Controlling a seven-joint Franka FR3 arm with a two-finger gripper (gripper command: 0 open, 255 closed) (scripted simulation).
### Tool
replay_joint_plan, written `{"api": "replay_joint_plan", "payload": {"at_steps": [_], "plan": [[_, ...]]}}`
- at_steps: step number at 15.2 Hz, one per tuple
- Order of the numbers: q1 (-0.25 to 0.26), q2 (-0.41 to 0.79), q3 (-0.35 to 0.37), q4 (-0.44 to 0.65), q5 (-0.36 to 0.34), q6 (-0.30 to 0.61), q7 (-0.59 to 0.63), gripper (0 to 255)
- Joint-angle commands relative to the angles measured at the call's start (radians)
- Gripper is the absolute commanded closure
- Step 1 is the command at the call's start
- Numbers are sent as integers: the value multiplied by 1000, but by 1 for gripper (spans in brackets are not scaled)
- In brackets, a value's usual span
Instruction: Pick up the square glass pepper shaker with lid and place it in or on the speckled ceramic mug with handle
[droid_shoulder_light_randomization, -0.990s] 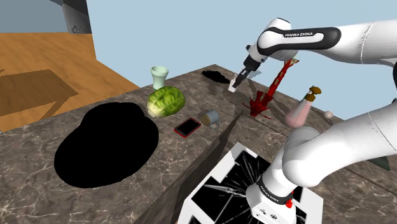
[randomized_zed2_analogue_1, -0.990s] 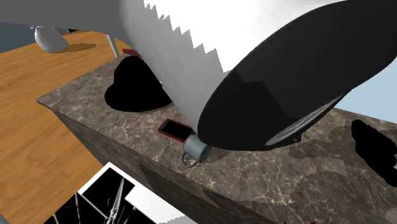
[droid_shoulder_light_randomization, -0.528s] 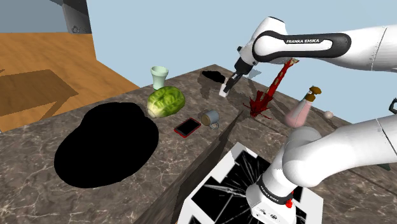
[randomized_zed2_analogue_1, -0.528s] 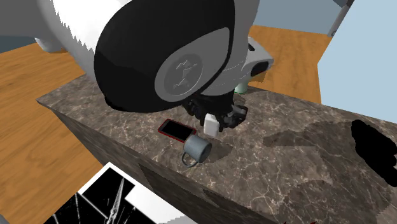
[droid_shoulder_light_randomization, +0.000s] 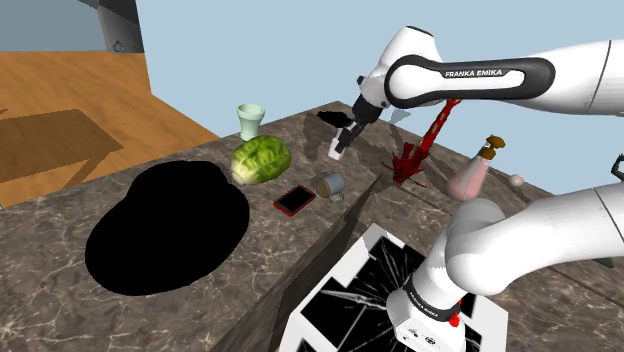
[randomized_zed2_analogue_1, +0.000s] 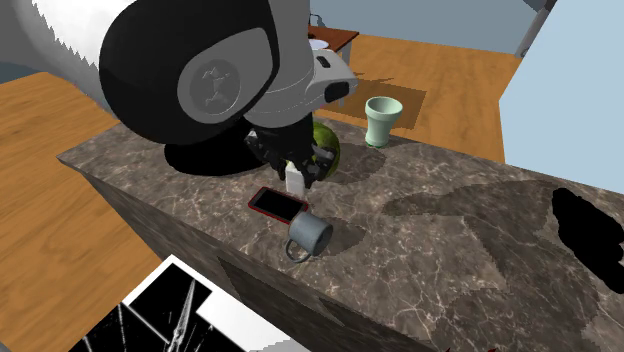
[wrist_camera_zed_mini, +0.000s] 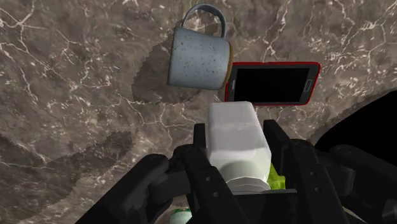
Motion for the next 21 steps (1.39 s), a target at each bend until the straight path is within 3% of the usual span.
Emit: {"api": "replay_joint_plan", "payload": {"at_steps": [1,11,18,19,21], "plan": [[1,7,0,-24,0,31,3,255],[2,59,-26,-122,-6,181,-10,255],[2,59,-26,-122,-6,181,-10,255],[2,59,-26,-122,-6,181,-10,0],[2,59,-26,-122,-6,181,-10,0]]}}
